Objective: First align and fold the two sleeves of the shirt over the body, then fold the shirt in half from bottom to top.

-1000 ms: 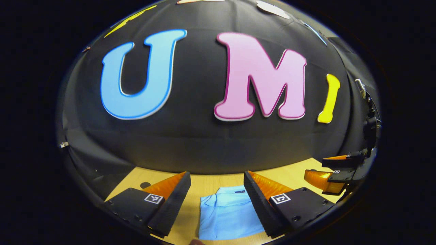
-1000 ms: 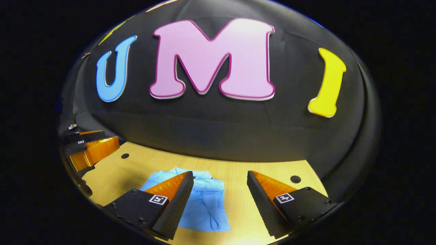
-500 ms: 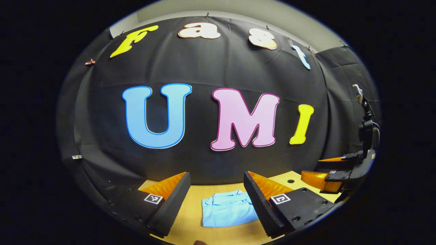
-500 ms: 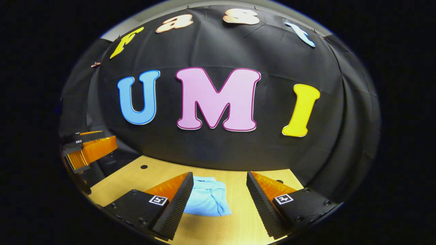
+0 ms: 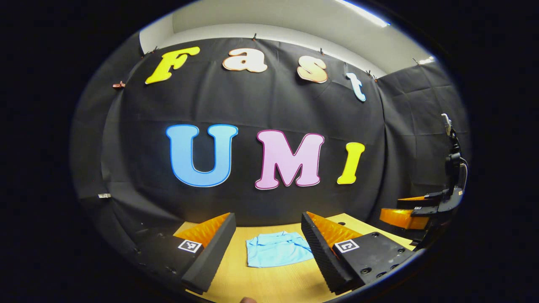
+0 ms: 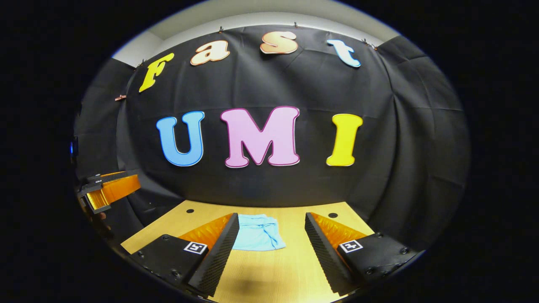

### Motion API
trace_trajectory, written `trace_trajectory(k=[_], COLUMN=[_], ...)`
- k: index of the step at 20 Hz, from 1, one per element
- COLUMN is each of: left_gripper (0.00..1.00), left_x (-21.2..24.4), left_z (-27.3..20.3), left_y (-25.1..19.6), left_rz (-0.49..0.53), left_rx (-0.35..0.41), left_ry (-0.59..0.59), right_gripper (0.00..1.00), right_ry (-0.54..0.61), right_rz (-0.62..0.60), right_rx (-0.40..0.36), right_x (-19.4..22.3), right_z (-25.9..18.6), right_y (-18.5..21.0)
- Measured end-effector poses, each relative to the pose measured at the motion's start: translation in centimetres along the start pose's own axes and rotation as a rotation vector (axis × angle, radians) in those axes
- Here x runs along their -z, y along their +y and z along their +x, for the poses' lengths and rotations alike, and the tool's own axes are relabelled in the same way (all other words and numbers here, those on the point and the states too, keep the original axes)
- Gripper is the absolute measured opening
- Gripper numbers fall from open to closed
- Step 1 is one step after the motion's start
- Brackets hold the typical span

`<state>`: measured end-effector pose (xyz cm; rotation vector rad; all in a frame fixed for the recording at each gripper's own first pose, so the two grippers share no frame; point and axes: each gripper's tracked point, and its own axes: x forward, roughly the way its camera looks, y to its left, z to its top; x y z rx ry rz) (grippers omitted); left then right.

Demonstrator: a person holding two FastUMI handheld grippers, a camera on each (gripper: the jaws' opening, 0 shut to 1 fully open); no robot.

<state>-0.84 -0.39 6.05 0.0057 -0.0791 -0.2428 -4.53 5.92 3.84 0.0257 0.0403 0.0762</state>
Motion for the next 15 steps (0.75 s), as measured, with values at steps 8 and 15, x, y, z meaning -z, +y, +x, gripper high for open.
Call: trace_trajectory(k=[8, 15], left_gripper=[0.99, 0.99], left_x=[0.8, 1.1], left_z=[-6.0, -6.9], left_y=[-2.6, -2.6], left_rz=[0.015, -0.037], left_rx=[0.112, 0.085], left_ry=[0.003, 0.022], right_gripper=[0.98, 0.98], right_ry=[-0.044, -0.028], right_rz=[-0.015, -0.001], right_rx=[0.026, 0.029], right_x=[-0.1, 0.4], right_z=[-6.1, -7.3], right_y=[0.7, 1.3])
